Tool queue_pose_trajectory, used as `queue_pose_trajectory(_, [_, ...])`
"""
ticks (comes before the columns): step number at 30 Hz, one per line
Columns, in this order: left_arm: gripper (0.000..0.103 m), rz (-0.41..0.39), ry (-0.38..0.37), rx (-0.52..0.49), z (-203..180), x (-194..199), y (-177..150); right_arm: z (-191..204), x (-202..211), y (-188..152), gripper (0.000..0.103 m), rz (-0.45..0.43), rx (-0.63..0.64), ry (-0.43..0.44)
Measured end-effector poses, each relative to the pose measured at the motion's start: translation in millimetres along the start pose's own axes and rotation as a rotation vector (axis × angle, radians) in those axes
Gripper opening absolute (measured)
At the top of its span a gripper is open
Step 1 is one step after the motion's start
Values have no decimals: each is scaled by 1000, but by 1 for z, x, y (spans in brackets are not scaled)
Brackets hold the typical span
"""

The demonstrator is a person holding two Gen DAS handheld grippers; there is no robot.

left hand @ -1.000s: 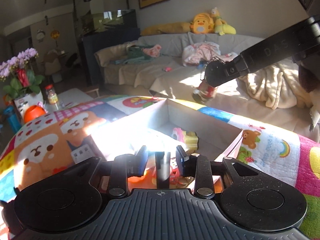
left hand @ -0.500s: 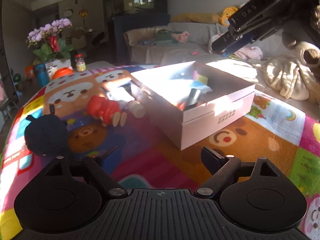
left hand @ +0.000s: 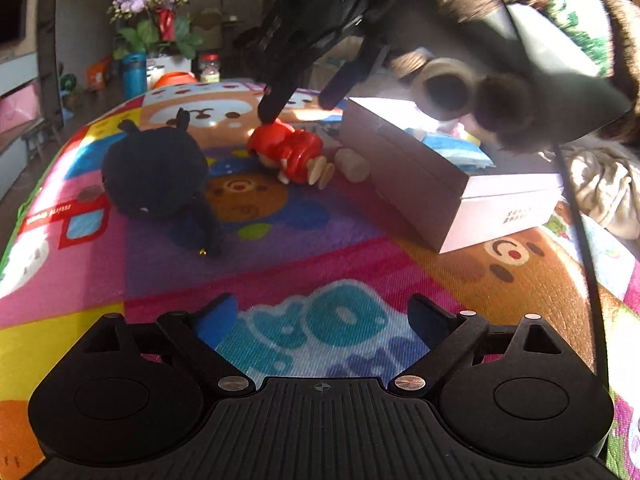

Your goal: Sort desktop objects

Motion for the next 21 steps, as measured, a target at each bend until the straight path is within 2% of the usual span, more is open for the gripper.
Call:
queue_pose_trajectory(4, [96, 3, -16, 6, -1, -1, 1, 9, -40, 7, 56, 56, 54, -82])
queue_pose_trajectory(5, [96, 3, -19, 2, -2, -1, 0, 10, -46, 6, 61, 65, 68, -100])
queue_pose_trajectory(7, [96, 0, -20, -8, -4, 0, 0, 13, -52, 3, 63, 72, 105, -145])
queue_pose_trajectory(8, [96, -2, -19, -12, -5, 0, 0, 14, -54, 2, 56, 74, 126, -169])
queue_pose_trajectory(9, [96, -3, -18, -14, -5, 0, 0, 13, -53, 2, 44, 70, 144, -191])
queue_pose_trajectory(10, [96, -5, -16, -16, -6, 1, 0, 13, -51, 1, 43, 66, 155, -198])
queue_pose_trajectory(14, [96, -10, -18, -19, -6, 2, 1, 7, -20, -5, 43, 36, 80, -77])
queue_pose_trajectory(16, [96, -7, -18, -24, -7, 2, 0, 4, 8, -16, 42, -2, 57, -19])
queue_pose_trajectory(19, [97, -3, -30, -39, -10, 5, -3, -5, 59, -45, 36, -56, 3, 86])
queue_pose_trajectory(21, [97, 2, -50, -52, -16, 8, -5, -14, 92, -73, 13, -83, -39, 150])
Point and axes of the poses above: each gripper's, at about its wrist camera, not at the fingertips, and x roughly against the way its jaws point, z to its left, y to its top, the point moved 9 cm from there along -x, roughly the way its jaws point, and after that the axes turned 9 degrees about z, right-handed, at the moved point
